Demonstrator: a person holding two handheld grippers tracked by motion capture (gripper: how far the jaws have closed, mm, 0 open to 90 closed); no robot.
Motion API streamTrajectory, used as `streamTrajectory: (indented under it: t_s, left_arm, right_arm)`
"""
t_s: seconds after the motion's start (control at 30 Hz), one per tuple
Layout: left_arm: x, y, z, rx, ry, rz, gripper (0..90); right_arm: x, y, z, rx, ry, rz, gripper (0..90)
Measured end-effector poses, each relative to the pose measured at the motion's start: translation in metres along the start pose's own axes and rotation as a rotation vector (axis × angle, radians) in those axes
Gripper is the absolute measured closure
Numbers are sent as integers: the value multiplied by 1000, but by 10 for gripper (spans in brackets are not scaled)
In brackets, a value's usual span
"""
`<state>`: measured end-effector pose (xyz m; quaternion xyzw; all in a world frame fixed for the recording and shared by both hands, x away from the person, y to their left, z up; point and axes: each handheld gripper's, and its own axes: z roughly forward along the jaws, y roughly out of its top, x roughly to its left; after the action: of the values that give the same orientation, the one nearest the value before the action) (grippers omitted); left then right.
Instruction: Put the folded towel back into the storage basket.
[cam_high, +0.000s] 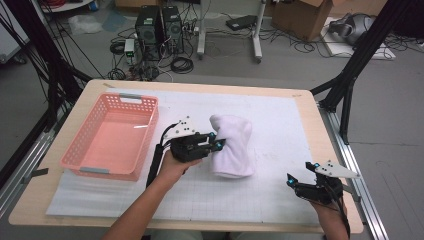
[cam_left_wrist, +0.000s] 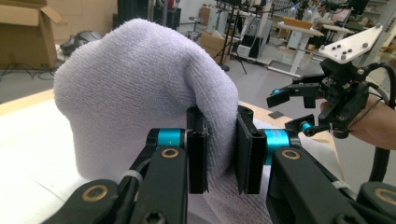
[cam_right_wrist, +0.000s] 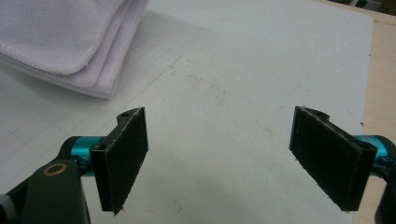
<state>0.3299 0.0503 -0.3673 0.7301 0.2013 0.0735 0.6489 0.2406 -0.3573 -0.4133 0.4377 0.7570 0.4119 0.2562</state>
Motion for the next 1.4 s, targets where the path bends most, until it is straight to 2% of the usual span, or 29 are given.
streamTrajectory:
  t_s: [0.73,1.2,1.4]
  left_arm:
    - [14,23,-47,-61,47,18,772]
    - [22,37,-74,-77,56,37,772]
    - [28,44,-91,-96,62,37,771]
  right_arm:
    - [2,3,1,-5,2,3,183]
    - [2,4,1,-10,-1,7,183]
    - [1,5,1,-15,-4,4,183]
